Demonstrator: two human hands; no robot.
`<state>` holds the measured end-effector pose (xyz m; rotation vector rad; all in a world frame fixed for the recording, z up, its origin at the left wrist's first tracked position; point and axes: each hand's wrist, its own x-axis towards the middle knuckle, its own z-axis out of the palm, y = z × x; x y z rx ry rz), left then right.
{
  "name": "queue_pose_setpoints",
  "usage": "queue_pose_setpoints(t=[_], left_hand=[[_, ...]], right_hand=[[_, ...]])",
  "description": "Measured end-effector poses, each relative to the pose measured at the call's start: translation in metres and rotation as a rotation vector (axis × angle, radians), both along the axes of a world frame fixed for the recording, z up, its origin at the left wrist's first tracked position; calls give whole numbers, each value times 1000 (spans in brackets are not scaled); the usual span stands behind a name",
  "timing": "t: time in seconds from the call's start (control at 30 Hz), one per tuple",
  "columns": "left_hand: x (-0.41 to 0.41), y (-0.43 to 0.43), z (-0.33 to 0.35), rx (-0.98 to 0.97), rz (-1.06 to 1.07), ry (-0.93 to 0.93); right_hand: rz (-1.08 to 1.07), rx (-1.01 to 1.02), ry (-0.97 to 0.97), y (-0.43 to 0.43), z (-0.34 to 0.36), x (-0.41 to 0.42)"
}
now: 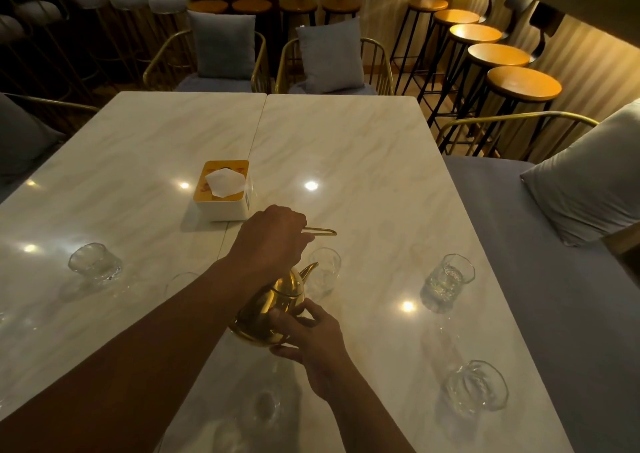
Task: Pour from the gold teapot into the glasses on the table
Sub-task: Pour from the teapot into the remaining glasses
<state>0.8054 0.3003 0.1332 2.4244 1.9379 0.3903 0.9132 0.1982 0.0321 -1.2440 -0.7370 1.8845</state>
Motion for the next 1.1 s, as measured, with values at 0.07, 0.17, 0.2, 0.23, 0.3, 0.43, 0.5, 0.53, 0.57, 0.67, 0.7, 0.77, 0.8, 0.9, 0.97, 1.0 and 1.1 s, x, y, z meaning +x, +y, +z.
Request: queue_pose_setpoints(t=[0.07, 0.17, 0.2, 0.23, 0.3, 0.43, 0.5, 0.53, 0.57, 0.67, 0.7, 0.77, 0.8, 0.9, 0.97, 1.0, 1.1], left_hand=[[0, 0, 0, -1, 0, -3], [0, 0, 0, -4, -1, -14], [0, 0, 0, -5, -3, -16], [-1, 0, 0, -5, -3, -15], [-1, 0, 0, -4, 1, -13], [-2, -1, 0, 4, -2, -9], [-2, -1, 1, 1, -1, -5], [-1, -1, 1, -3, 1, -8], [-1, -1, 2, -4, 2, -13], [-1, -1, 3, 2, 5, -25], [-1, -1, 3, -3, 5, -25], [0, -1, 4, -11, 4, -21], [0, -2, 5, -10, 3, -17], [1, -2, 6, -9, 5, -7], [1, -3, 6, -9, 4, -12], [1, -3, 6, -9, 5, -12], [1, -3, 7, -17, 12, -9]], right_hand=[[-3, -5, -2, 0, 1, 0], [-8, -22, -5, 1, 2, -1], [-7, -22, -5, 1, 2, -1], [-4, -21, -5, 1, 3, 0], [1, -19, -3, 0, 3, 0], [0, -16, 13, -2, 6, 1], [-3, -21, 11, -1, 7, 0], [-3, -26, 11, -1, 7, 0], [-2, -31, 13, -1, 7, -1], [-2, -37, 13, -1, 7, -1], [-6, -39, 12, -1, 7, -1], [-7, -35, 14, -1, 7, 0], [-3, -31, 16, -1, 7, 0], [2, -27, 15, -2, 6, 0], [-4, -31, 17, -2, 6, 0], [-6, -31, 19, -2, 6, 0], [-4, -32, 23, -1, 6, 0]])
